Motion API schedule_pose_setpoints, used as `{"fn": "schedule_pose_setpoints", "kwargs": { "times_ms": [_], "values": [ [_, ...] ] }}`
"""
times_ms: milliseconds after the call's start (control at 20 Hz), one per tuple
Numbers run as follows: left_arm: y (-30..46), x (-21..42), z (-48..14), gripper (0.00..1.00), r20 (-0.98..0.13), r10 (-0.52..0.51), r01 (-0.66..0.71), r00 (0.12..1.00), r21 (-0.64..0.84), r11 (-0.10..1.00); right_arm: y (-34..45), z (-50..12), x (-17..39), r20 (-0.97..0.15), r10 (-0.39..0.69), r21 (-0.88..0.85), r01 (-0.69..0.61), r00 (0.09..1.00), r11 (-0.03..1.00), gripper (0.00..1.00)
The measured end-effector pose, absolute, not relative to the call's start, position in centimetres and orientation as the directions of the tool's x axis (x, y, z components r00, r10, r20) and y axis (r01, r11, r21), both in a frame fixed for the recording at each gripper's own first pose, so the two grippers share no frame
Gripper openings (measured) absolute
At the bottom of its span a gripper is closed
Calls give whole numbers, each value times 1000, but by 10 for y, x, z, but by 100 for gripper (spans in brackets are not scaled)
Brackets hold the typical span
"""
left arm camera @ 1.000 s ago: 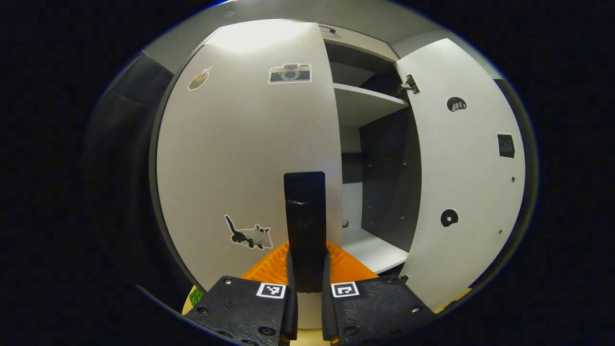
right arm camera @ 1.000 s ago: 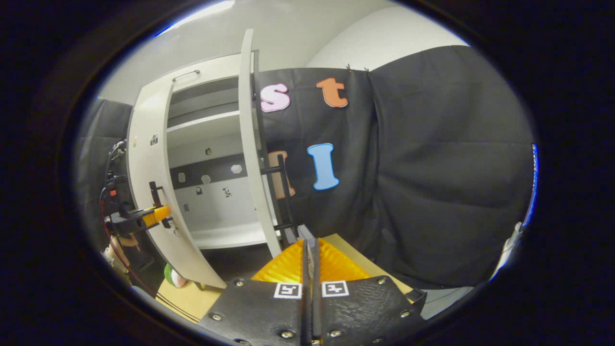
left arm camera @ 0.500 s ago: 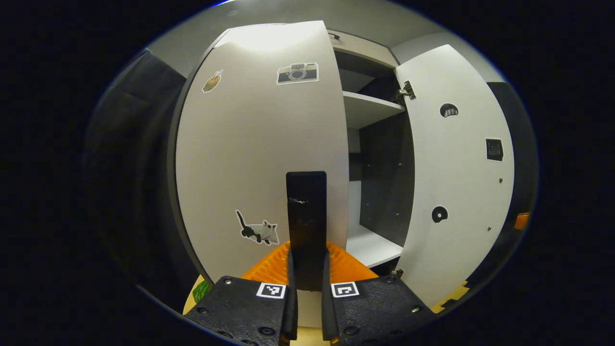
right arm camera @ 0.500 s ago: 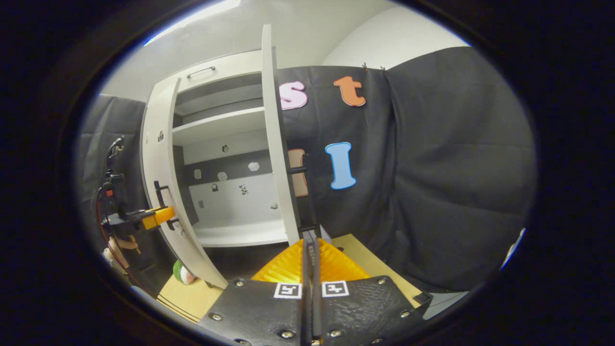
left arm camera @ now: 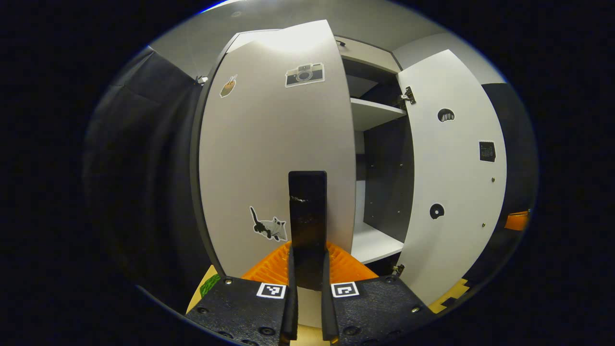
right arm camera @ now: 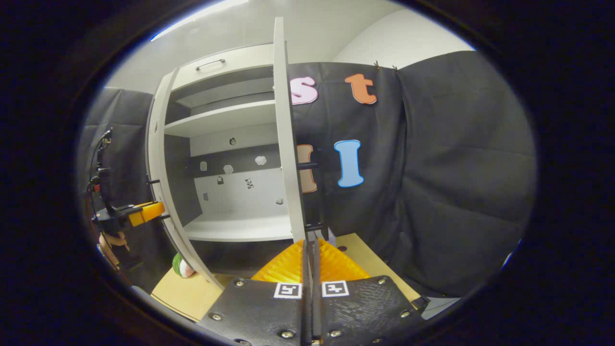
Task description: Open the right door of the double-door shoe cabinet with the right hand, and open the left door with the left hand.
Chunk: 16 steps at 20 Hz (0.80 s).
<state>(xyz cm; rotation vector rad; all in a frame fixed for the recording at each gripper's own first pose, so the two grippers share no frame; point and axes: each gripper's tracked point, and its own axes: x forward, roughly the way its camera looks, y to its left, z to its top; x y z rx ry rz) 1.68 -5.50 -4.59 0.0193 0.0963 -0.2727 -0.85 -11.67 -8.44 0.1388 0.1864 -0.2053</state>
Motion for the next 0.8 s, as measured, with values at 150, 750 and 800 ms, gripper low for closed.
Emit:
{"fn": "schedule_pose_setpoints", "kwargs": {
  "times_ms": [150, 750, 800],
  "values": [
    [-48, 10, -46, 20, -100, -252, 254, 963, 7, 967, -116, -84, -4, -196, -175, 134, 203, 965, 970, 1],
    [-16, -16, -43, 20, -91, -157, 160, 983, 25, 987, -112, -89, -3, -189, -162, 168, 194, 968, 966, 1],
    [-13, -18, -42, 20, -91, -148, 151, 985, 28, 988, -111, -89, -5, -187, -162, 169, 195, 969, 966, 1]
  ]
}}
